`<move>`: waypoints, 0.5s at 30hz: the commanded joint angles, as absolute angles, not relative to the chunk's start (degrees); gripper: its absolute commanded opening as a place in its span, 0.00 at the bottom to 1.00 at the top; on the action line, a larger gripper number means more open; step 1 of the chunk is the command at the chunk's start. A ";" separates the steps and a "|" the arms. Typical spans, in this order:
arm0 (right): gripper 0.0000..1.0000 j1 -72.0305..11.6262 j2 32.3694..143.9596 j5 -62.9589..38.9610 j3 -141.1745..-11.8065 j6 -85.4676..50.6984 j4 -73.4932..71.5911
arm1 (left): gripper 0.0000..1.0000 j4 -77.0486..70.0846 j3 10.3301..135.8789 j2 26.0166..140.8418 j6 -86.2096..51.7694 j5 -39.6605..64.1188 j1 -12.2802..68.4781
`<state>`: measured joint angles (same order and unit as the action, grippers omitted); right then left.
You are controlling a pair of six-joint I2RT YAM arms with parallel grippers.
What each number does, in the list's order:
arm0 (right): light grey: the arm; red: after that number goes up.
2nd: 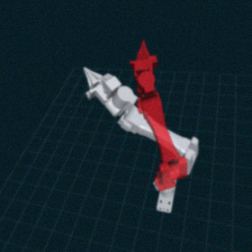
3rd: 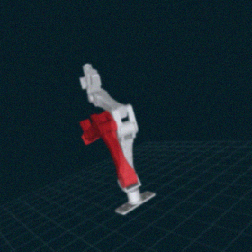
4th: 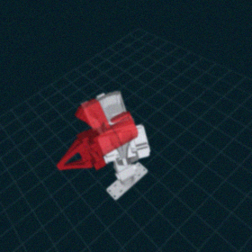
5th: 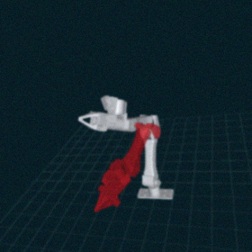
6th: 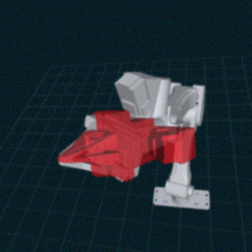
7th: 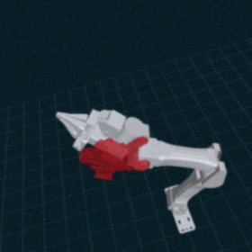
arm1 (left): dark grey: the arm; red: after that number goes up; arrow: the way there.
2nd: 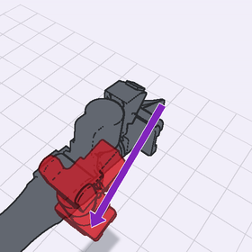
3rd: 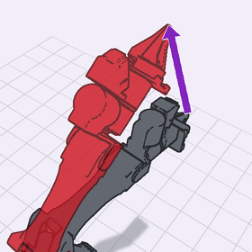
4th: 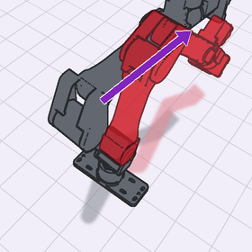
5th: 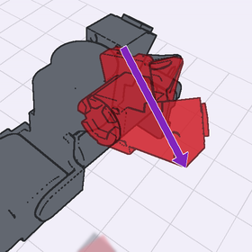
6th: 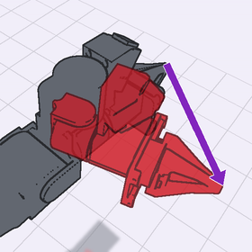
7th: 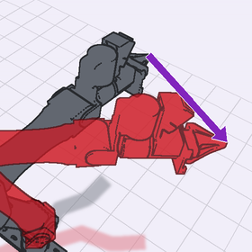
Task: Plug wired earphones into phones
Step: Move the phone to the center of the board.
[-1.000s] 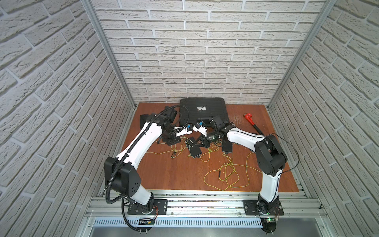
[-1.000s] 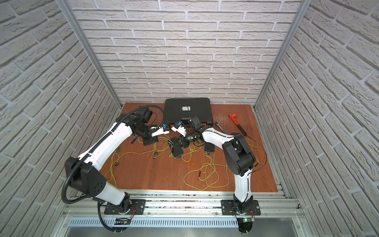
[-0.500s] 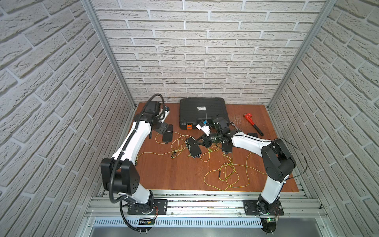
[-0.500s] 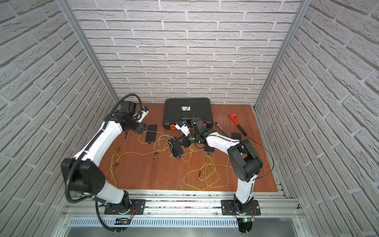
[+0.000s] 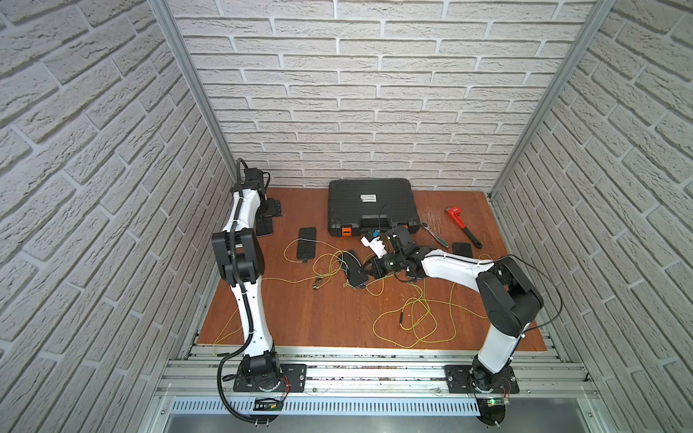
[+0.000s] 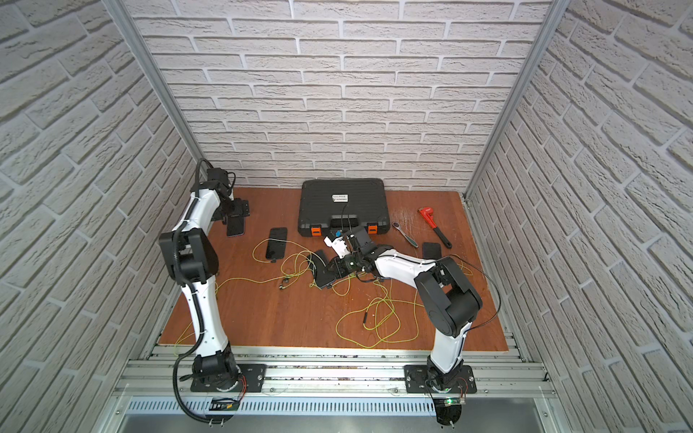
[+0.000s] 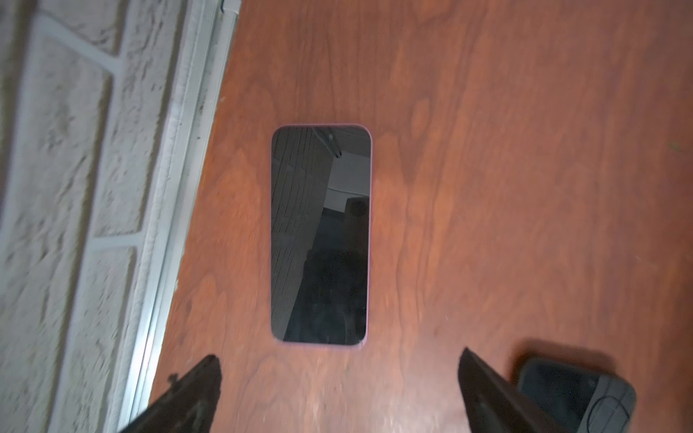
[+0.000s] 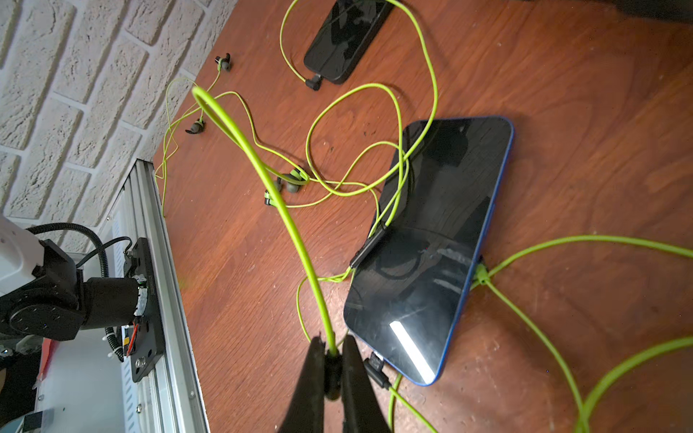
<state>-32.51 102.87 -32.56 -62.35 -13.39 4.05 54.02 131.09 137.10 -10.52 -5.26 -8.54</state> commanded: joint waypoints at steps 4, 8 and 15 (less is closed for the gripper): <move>0.05 -33.49 99.71 -29.50 -60.09 -13.97 1.80 | 0.98 70.22 156.07 153.47 -6.14 -2.94 -10.17; 0.05 -33.49 99.49 -28.66 -59.07 -14.14 1.19 | 0.98 65.08 148.81 152.01 -4.56 -0.95 -11.18; 0.05 -33.57 100.23 -28.23 -58.79 -14.47 0.80 | 0.98 67.75 149.75 155.06 -4.10 5.05 -13.03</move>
<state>-33.23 101.89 -28.69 -59.18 -13.80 3.18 65.17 147.92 153.32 -4.93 0.91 -11.90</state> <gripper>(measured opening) 0.096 0.977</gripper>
